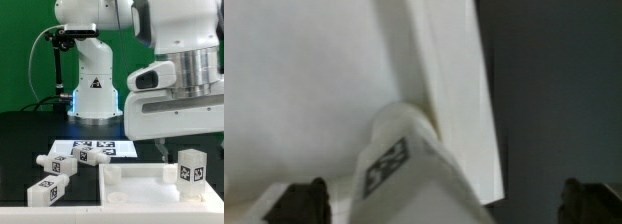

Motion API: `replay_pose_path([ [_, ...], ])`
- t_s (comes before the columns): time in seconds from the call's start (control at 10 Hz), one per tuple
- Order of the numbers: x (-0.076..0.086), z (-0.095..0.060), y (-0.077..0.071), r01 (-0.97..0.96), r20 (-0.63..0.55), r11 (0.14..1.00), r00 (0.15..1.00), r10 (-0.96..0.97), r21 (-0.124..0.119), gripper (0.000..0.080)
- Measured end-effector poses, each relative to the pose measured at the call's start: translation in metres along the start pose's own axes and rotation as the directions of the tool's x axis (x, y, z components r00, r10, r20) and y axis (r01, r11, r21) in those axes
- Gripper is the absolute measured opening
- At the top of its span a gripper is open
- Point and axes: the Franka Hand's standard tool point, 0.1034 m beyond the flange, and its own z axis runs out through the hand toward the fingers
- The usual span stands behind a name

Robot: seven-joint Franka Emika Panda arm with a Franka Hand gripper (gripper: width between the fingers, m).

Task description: Assemble one leg

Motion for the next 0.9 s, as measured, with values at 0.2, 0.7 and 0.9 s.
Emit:
replay_pose_path([
  [0.2,-0.0002,0.0003,0.0000,0.113,0.001,0.994,0.994,-0.113,0.000,0.0649],
  [0.7,0.0014,0.0035,0.0057,0.318,0.012,0.948,0.948,-0.318,-0.022,0.0550],
  [0.9,0.0011,0.0036,0.0048,0.192,0.009,0.981,0.981,-0.192,-0.020,0.0398],
])
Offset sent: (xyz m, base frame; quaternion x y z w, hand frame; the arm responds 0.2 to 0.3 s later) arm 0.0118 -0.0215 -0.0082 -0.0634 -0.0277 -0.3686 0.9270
